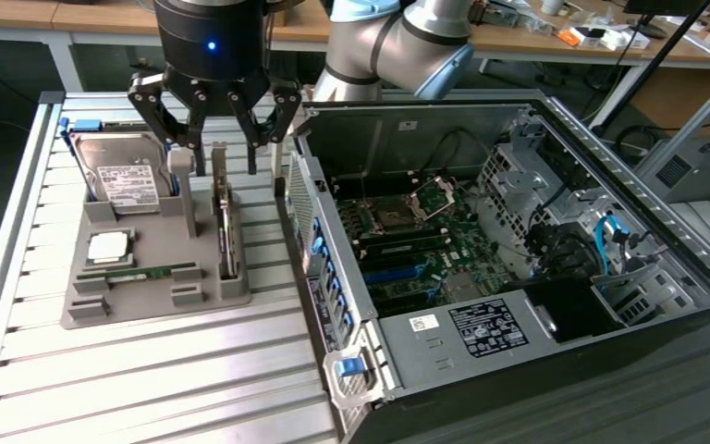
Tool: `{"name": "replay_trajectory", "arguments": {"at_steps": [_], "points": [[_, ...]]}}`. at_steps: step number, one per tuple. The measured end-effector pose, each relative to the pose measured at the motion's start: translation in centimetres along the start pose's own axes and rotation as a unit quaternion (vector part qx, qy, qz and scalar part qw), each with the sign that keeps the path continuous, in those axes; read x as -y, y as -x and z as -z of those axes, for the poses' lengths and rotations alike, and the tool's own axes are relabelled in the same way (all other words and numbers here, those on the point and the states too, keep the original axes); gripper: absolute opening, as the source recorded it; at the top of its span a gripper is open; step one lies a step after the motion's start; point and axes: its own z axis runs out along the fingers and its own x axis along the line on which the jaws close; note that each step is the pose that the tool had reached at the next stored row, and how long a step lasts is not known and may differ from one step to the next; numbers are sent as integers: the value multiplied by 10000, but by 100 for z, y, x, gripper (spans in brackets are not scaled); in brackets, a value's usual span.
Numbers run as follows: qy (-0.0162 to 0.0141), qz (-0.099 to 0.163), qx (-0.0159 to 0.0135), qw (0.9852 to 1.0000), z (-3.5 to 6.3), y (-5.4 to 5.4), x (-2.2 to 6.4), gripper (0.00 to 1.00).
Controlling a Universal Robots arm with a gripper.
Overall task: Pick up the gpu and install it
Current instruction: 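Pick up the gpu and move the gpu toward the slot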
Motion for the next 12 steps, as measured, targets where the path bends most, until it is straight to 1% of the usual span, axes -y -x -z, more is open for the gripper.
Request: {"name": "replay_trajectory", "arguments": {"at_steps": [12], "points": [[0, 0, 0, 10000, -52, -1, 2, 54]]}}
